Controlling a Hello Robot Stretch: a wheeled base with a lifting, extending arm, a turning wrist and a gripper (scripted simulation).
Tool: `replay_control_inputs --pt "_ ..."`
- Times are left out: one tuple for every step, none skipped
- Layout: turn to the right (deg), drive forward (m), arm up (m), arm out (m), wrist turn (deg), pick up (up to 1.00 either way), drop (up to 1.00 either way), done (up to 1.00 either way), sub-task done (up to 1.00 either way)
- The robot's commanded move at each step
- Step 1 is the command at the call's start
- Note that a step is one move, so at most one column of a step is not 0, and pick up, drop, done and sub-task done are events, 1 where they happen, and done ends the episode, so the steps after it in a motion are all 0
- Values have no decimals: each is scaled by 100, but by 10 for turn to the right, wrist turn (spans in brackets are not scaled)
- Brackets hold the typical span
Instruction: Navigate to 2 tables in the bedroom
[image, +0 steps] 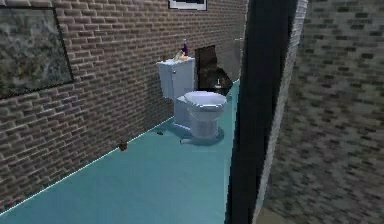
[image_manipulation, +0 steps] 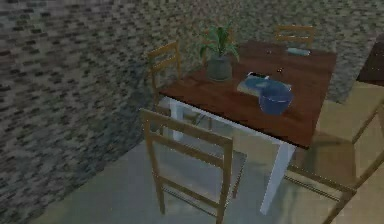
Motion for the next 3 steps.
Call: replay_control_inputs --pt "300 0 0 0 0 0 0 0 0" --pt "0 15 0 0 0 0 0 0 0" --pt "-450 0 0 0 0 0 0 0 0"
